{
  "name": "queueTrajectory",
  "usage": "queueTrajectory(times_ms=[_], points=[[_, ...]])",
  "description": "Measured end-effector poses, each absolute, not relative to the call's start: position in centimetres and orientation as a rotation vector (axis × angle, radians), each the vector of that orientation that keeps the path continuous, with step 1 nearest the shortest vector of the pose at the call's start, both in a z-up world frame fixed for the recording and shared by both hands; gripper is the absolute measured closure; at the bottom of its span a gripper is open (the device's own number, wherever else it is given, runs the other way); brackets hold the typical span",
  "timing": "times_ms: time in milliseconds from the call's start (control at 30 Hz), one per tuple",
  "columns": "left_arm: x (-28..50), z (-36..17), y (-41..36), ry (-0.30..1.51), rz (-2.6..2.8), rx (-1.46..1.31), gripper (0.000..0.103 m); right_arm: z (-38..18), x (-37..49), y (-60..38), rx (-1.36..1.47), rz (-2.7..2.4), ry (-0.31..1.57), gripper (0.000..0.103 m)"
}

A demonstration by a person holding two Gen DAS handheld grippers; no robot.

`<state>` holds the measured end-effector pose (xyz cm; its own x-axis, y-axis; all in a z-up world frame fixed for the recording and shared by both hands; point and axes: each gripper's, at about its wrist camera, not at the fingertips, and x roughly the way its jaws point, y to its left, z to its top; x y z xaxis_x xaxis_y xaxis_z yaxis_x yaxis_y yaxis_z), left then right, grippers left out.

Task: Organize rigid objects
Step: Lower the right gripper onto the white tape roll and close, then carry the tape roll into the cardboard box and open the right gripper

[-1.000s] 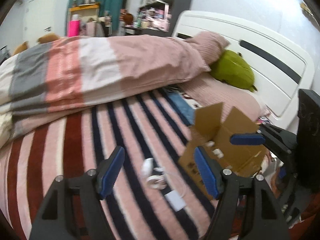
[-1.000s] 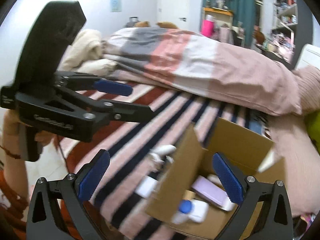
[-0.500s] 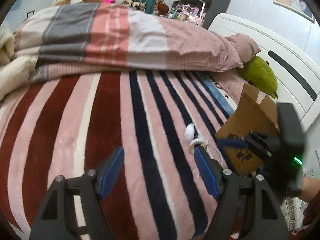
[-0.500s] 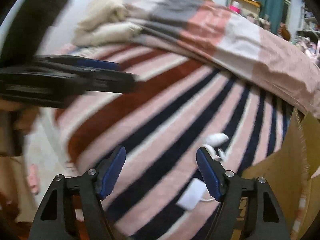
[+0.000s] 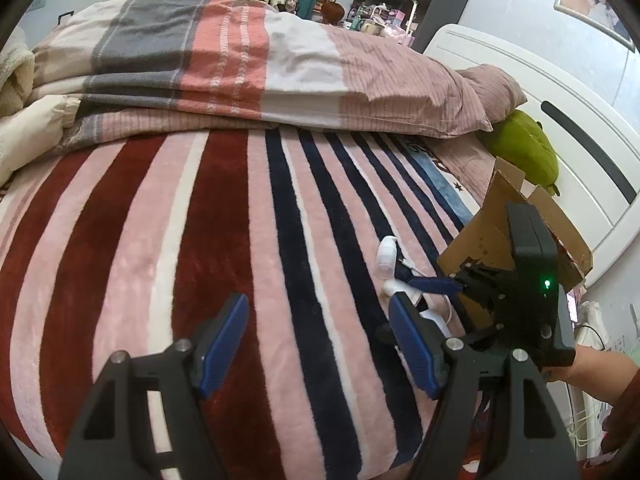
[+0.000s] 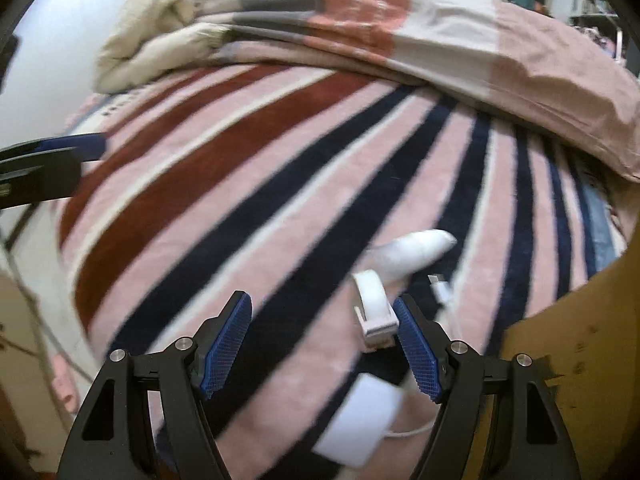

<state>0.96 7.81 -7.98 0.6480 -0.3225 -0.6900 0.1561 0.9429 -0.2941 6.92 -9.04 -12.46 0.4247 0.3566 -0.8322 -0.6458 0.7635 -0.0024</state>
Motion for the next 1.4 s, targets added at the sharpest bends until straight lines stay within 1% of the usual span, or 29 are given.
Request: queueTrajectory(times_ms=[167, 333, 367, 400, 433, 500, 633, 867, 900, 967, 1033, 1100, 1133, 1233, 1400], points=[[1.1, -8.0, 7.6, 0.831, -0.274, -0.205, 0.034, -12.5, 6.3, -8.5, -0.338, 0.717, 0.937, 0.033], [1.3, -8.3, 7.6, 0.844, -0.267, -0.212, 0.034, -13.7, 7.0, -8.7, -0.392, 0.615, 0.973, 0.034], [1.3, -8.3, 7.5, 0.846, -0.267, -0.210, 0.034, -14.0, 7.2, -8.8, -0.390, 0.609, 0.986, 0.042], [1.3, -8.3, 7.4, 0.849, -0.268, -0.208, 0.034, -14.5, 7.5, -9.0, -0.382, 0.614, 1.013, 0.061], [1.4, -8.3, 7.3, 0.851, -0.268, -0.206, 0.034, -14.8, 7.7, -9.1, -0.378, 0.622, 1.032, 0.068], [1.4, -8.3, 7.2, 0.856, -0.273, -0.204, 0.034, -14.9, 7.8, -9.3, -0.380, 0.623, 1.033, 0.068], [1.7, -7.9, 6.3, 0.861, -0.303, -0.200, 0.034, -13.1, 6.3, -9.0, -0.399, 0.646, 0.952, 0.068], [2.6, -5.2, 3.1, 0.832, -0.450, -0.212, 0.035, -6.8, 3.1, -7.9, -0.377, 0.773, 0.837, 0.068], [2.8, -4.7, 2.5, 0.828, -0.470, -0.214, 0.038, -5.9, 2.7, -8.0, -0.370, 0.785, 0.820, 0.068], [3.0, -3.5, 1.2, 0.815, -0.510, -0.207, 0.050, -4.2, 2.2, -8.3, -0.352, 0.803, 0.791, 0.068], [3.3, -2.4, -0.1, 0.803, -0.541, -0.184, 0.057, -2.5, 1.9, -9.0, -0.344, 0.803, 0.754, 0.068], [3.8, -1.4, -1.5, 0.795, -0.577, -0.173, 0.062, -1.1, 1.8, -10.1, -0.343, 0.791, 0.713, 0.068], [4.1, -1.0, -2.4, 0.793, -0.600, -0.166, 0.067, -0.6, 1.9, -10.5, -0.343, 0.786, 0.702, 0.068], [5.0, 0.1, -5.2, 0.794, -0.630, -0.119, 0.069, 0.5, 2.2, -12.7, -0.330, 0.758, 0.678, 0.068], [6.9, 0.8, -10.3, 0.817, -0.692, -0.065, 0.069, 1.7, 3.0, -17.0, -0.286, 0.689, 0.678, 0.068]])
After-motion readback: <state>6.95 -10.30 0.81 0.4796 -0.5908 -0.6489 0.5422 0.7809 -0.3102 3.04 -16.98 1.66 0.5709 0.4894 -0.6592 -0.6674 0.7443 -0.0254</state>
